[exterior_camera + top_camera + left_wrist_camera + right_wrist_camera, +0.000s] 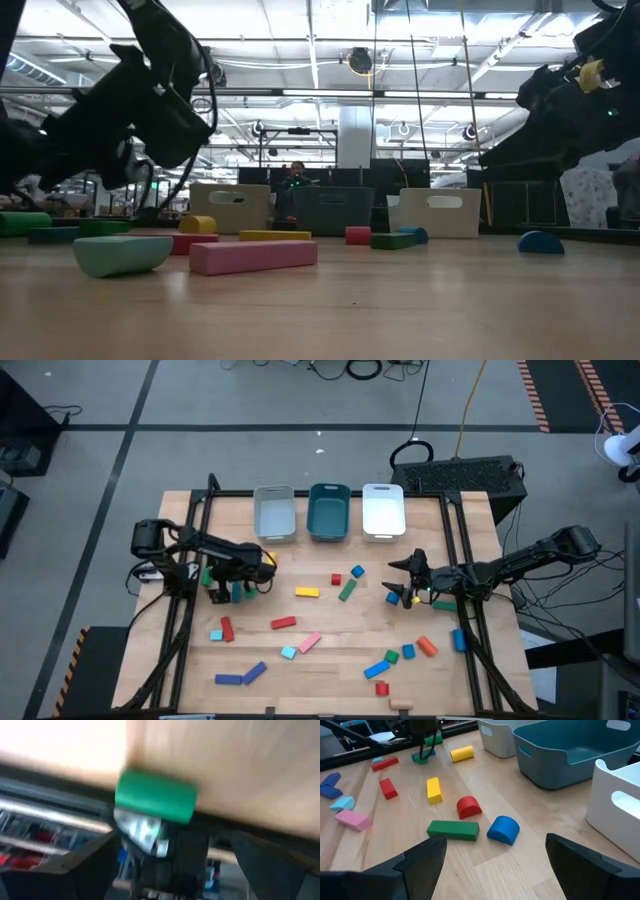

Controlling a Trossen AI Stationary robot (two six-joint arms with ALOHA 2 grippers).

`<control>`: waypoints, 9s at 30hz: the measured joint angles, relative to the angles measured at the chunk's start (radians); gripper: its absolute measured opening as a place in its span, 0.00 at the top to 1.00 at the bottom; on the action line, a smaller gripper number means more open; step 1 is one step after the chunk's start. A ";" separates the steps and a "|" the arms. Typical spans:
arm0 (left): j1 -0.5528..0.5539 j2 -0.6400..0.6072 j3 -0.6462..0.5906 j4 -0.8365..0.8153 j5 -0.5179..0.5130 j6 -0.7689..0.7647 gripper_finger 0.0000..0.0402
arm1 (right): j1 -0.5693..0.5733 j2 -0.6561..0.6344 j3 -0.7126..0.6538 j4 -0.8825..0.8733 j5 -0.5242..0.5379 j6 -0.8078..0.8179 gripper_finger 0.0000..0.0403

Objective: Sort blocks by size
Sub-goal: Put the green cylinder block into the gray bin, then put the yellow cylinder block into the gray bin

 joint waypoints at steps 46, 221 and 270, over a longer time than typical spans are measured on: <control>0.237 -0.005 -0.163 0.266 0.046 -0.270 0.37 | 0.000 0.000 0.000 0.000 0.000 0.024 0.19; 0.064 0.016 0.236 0.590 -0.141 -0.498 0.22 | 0.046 0.000 0.000 0.044 -0.105 0.088 0.19; 0.098 -0.147 0.271 0.554 -0.126 -0.414 0.66 | 0.045 0.000 0.000 0.037 -0.068 0.133 0.24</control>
